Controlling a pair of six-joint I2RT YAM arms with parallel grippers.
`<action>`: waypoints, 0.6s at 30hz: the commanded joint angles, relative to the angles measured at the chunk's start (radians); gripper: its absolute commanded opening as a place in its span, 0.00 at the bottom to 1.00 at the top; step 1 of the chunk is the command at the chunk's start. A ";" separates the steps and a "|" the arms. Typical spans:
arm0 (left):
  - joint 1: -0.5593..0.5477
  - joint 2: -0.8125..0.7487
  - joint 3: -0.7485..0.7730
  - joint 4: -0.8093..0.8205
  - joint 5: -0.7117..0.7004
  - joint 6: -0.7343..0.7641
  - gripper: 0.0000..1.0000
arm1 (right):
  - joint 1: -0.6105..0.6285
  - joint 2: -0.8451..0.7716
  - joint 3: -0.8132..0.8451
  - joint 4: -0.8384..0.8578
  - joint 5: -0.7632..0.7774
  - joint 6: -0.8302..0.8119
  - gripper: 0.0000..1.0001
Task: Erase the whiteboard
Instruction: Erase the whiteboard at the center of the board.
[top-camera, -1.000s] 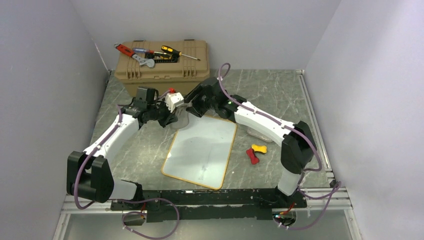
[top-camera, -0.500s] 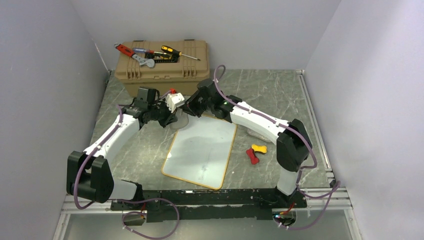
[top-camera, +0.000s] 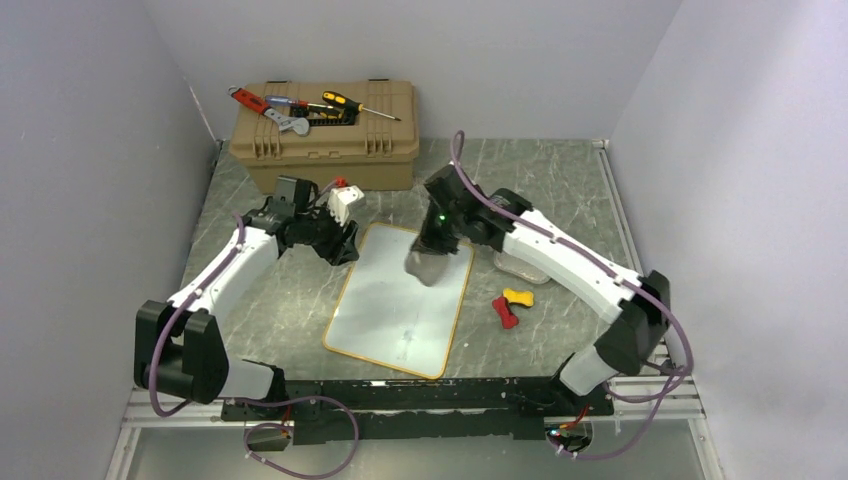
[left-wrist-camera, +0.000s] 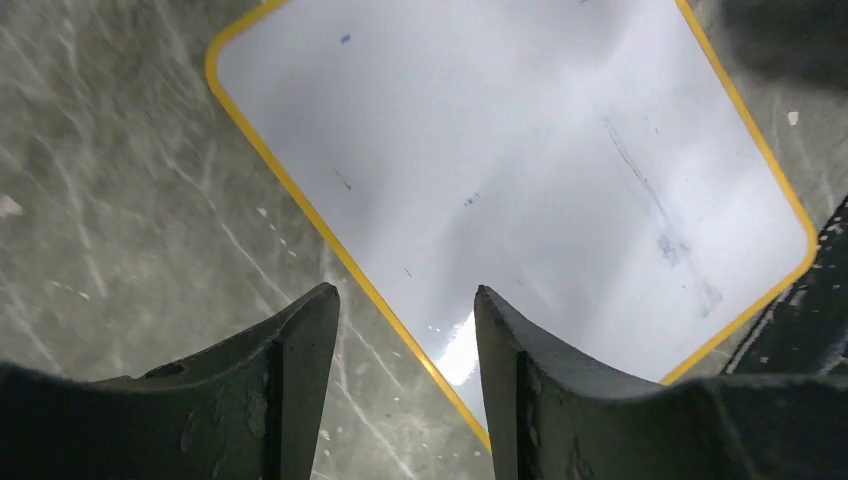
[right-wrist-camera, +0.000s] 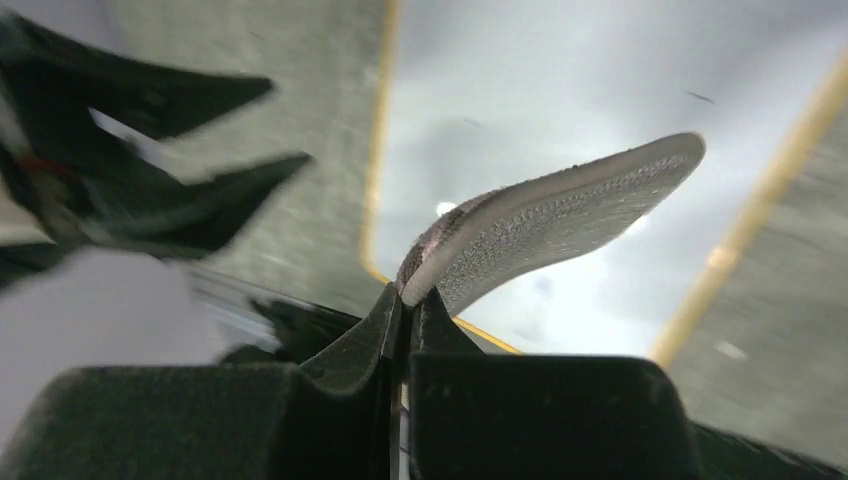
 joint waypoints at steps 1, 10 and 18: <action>0.025 0.062 0.042 -0.092 0.044 -0.067 0.58 | 0.001 -0.076 0.058 -0.483 0.065 -0.272 0.00; 0.032 0.227 0.002 -0.091 -0.017 -0.050 0.56 | 0.057 -0.042 -0.140 -0.357 -0.147 -0.273 0.00; 0.032 0.353 -0.020 -0.086 -0.039 -0.013 0.50 | 0.085 0.083 -0.285 0.024 -0.311 -0.268 0.00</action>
